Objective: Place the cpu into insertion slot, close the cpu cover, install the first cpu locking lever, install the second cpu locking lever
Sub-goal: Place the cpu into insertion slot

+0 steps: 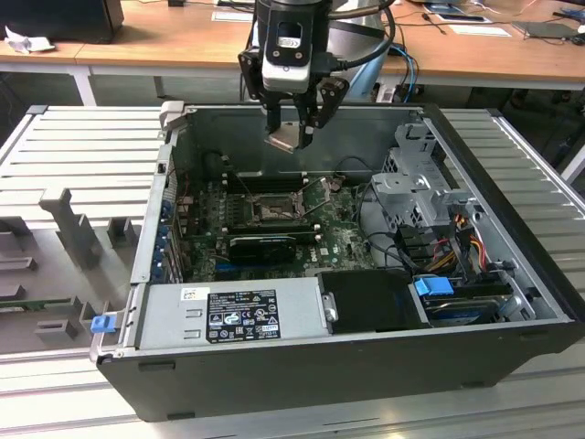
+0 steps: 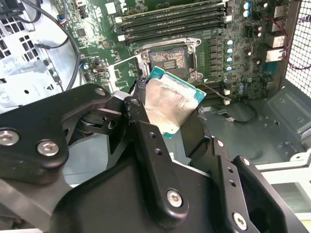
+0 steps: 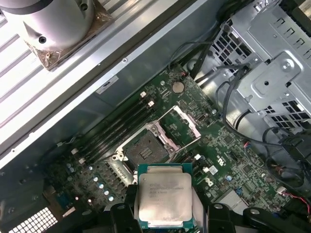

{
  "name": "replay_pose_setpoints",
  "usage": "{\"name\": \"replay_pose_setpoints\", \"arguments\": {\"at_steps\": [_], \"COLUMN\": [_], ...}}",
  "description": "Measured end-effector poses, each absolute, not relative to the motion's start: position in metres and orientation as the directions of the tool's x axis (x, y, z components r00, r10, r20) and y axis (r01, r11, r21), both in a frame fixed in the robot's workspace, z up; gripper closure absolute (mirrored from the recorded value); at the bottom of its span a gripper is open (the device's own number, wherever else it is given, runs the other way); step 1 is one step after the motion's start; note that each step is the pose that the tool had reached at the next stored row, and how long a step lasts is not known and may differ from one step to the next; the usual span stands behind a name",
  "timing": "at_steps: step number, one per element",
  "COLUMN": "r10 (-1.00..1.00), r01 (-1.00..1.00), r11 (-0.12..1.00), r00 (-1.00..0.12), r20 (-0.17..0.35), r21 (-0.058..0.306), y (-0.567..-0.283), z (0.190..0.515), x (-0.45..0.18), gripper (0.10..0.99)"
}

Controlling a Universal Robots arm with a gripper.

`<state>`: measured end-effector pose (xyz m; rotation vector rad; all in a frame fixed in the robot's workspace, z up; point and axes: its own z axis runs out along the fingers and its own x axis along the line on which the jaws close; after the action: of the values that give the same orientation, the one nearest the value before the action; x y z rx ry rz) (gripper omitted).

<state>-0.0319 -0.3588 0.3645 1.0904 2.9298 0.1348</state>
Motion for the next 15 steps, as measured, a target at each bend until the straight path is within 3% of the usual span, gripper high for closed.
{"name": "replay_pose_setpoints", "arguments": {"at_steps": [15], "r10": [0.749], "r01": [0.748], "r11": [0.658], "r00": [-0.662], "r20": [0.018], "r21": [0.085], "y": [-0.3588], "z": [0.3635], "x": [-0.0319], "gripper": [0.557]}}
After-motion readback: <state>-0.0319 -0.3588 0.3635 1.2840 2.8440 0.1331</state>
